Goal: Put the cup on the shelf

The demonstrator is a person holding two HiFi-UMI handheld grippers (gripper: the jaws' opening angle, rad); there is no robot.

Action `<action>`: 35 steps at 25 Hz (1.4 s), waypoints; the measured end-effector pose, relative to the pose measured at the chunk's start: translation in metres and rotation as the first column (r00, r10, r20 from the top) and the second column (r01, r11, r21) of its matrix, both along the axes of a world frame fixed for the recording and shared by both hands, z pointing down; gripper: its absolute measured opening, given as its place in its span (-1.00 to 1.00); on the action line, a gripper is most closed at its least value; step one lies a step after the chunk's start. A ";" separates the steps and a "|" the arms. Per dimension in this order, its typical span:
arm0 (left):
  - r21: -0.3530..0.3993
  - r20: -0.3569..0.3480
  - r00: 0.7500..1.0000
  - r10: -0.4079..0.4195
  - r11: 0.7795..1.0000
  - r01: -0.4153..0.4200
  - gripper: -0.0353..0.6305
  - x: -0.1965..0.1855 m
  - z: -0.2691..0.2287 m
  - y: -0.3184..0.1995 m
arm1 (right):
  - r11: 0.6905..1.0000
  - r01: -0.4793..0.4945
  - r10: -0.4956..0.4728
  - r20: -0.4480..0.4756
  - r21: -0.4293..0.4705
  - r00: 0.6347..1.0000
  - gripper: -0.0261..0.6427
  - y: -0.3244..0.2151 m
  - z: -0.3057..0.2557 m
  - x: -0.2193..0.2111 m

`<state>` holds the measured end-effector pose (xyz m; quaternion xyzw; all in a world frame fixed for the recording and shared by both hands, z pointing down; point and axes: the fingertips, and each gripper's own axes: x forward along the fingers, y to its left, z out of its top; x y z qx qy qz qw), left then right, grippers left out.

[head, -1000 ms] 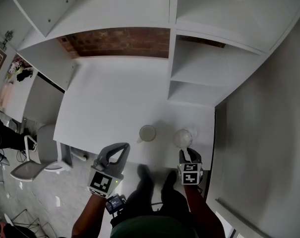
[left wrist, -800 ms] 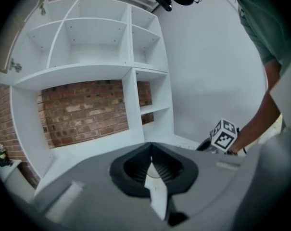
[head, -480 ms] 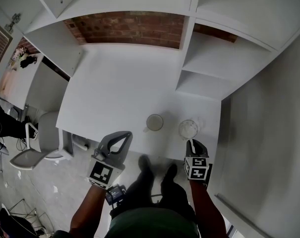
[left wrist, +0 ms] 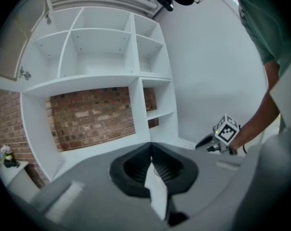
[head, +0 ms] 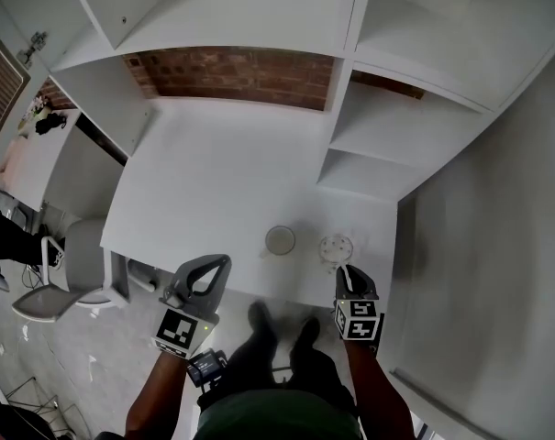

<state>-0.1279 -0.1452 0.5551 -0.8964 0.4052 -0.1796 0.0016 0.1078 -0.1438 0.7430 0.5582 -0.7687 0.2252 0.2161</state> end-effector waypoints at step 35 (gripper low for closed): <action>-0.030 -0.001 1.000 0.014 0.999 -0.014 -0.89 -0.008 0.015 -0.024 | 0.990 0.026 -0.040 -0.100 -0.140 0.994 -0.78 0.004 0.059 -0.011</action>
